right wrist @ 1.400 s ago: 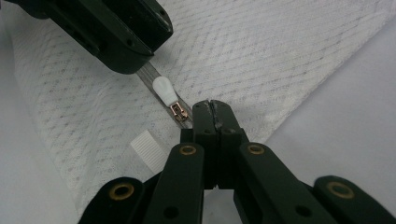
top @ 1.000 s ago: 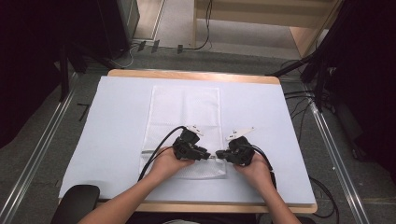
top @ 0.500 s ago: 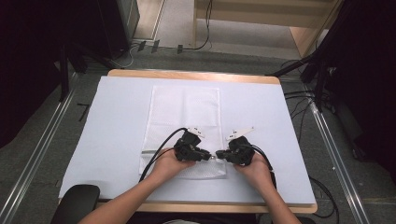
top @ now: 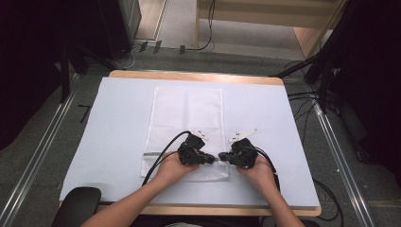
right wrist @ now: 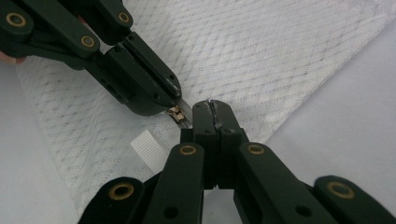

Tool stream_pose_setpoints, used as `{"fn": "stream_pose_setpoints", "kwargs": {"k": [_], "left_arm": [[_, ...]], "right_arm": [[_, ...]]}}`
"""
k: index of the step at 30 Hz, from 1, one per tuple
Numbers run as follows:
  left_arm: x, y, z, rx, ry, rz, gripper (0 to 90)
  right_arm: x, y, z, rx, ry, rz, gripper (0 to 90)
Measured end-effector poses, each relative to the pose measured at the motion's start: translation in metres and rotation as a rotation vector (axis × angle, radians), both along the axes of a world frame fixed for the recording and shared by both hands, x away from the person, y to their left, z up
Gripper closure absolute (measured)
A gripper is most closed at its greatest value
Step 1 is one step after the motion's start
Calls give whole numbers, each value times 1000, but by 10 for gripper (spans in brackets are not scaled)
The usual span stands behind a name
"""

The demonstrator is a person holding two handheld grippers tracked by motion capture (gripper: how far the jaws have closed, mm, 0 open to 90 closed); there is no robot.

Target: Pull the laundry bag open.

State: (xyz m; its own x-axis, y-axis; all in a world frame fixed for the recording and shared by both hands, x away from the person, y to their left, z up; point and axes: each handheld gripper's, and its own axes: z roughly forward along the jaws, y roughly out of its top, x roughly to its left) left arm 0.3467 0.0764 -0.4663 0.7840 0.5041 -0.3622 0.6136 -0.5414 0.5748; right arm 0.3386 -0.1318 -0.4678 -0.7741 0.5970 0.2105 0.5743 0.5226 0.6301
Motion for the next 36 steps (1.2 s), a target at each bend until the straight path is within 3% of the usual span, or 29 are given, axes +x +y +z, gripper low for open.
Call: {"fn": "stream_pose_setpoints", "kwargs": {"k": [10, 36], "left_arm": [[7, 7, 0, -22, 60, 1, 881], [12, 24, 7, 1, 107, -2, 881]], "right_arm": [[-1, 0, -1, -5, -22, 15, 900], [0, -2, -2, 14, -12, 20, 900]]}}
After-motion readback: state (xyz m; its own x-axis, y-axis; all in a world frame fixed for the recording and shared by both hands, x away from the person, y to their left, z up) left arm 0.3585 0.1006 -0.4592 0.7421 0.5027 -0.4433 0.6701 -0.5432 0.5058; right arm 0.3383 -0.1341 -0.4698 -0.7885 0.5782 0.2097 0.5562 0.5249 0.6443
